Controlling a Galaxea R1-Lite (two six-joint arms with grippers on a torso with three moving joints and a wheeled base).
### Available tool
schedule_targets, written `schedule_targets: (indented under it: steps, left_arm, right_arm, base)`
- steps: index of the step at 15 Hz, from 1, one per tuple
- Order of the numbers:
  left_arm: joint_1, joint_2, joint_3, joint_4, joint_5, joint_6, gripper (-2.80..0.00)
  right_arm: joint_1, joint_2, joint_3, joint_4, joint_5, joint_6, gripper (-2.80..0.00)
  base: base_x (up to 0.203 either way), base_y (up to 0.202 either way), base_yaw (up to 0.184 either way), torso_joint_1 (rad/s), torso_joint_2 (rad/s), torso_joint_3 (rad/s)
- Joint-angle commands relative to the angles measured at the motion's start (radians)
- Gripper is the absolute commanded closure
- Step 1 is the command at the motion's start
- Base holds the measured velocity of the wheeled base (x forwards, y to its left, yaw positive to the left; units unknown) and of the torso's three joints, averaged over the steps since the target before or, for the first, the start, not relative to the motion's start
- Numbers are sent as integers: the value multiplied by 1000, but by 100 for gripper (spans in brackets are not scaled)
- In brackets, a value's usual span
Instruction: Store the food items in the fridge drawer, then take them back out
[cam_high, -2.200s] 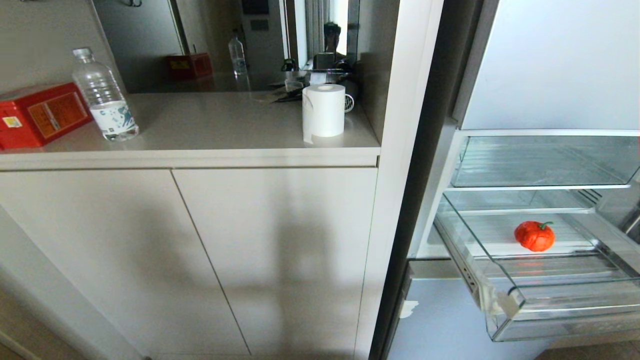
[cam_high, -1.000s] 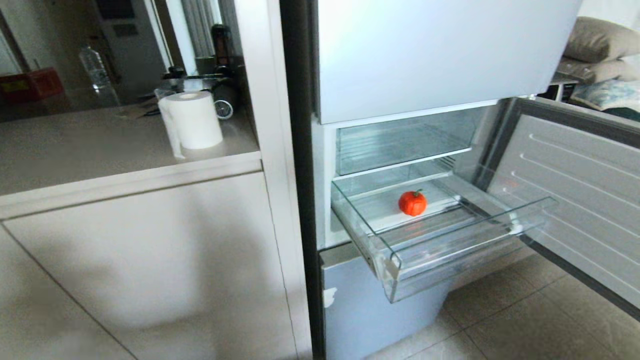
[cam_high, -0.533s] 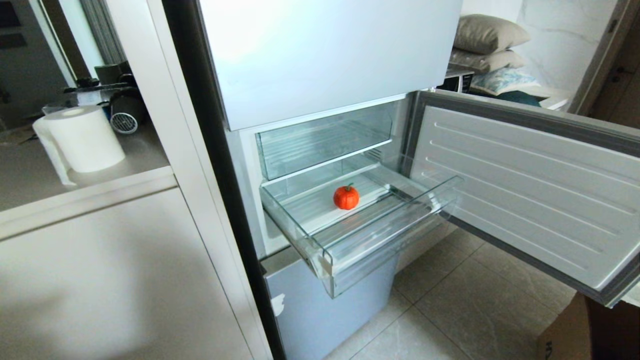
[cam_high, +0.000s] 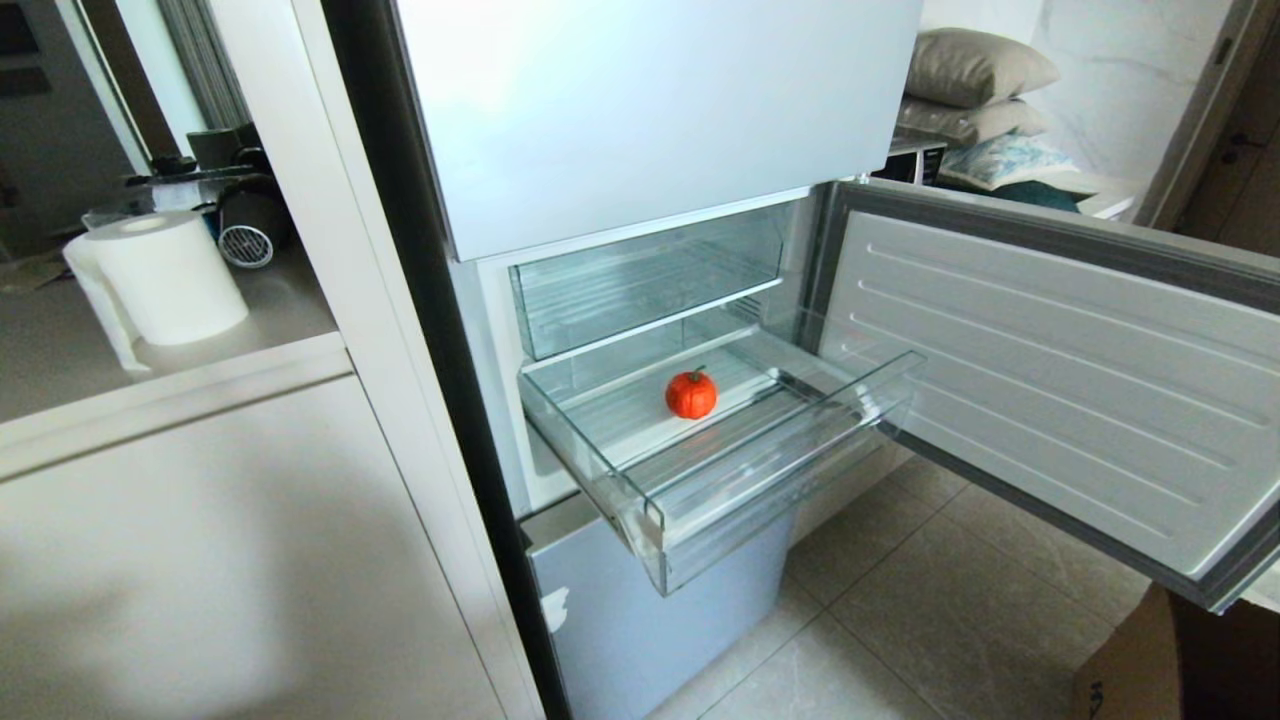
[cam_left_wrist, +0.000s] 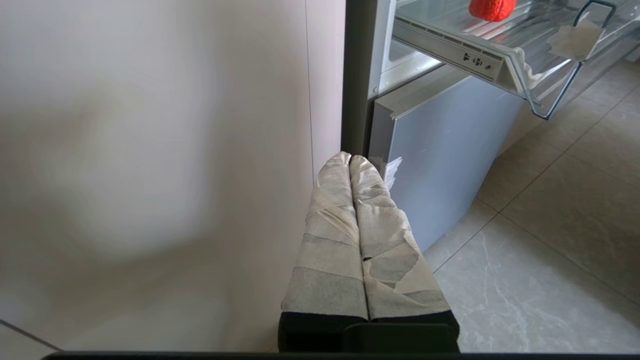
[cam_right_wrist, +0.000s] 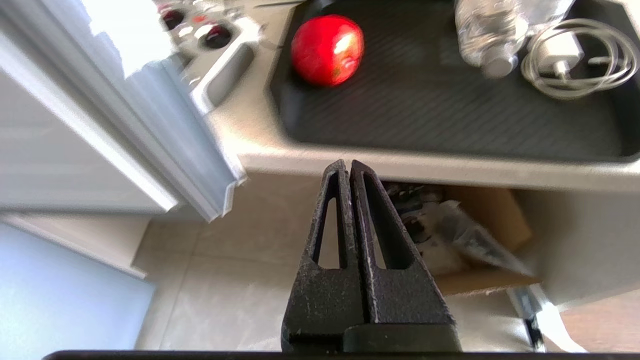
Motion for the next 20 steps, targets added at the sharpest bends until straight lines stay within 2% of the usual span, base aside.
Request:
schedule_targets:
  steps: [1,4,6,8,10,13,17,18,20]
  left_arm:
    - [0,1,0,0,0,0,0]
    - [0,0,0,0,0,0,0]
    - [0,0,0,0,0,0,0]
    - [0,0,0,0,0,0,0]
    - [0,0,0,0,0,0,0]
    - [0,0,0,0,0,0,0]
    - [0,0,0,0,0,0,0]
    - [0,0,0,0,0,0,0]
    - [0,0,0,0,0,0,0]
  right_arm:
    - [0,189,-95,-37,3,-2,0]
    - [1,341,-226,-46,20,-14,0]
    - [8,425,-307,-44,65,-31,0]
    - [46,507,-371,-39,96,-43,0]
    - [113,584,-426,-37,89,-53,0]
    - [230,687,-483,-39,-53,-56,0]
    - [287,733,-575,-38,-165,-53,0]
    - [290,736,-594,-38,-192,-55,-280]
    - [297,737,-628,-38,-216,-55,-280]
  base:
    - [0,0,0,0,0,0]
    - [0,0,0,0,0,0]
    - [0,0,0,0,0,0]
    - [0,0,0,0,0,0]
    - [0,0,0,0,0,0]
    - [0,0,0,0,0,0]
    - [0,0,0,0,0,0]
    - [0,0,0,0,0,0]
    - [0,0,0,0,0,0]
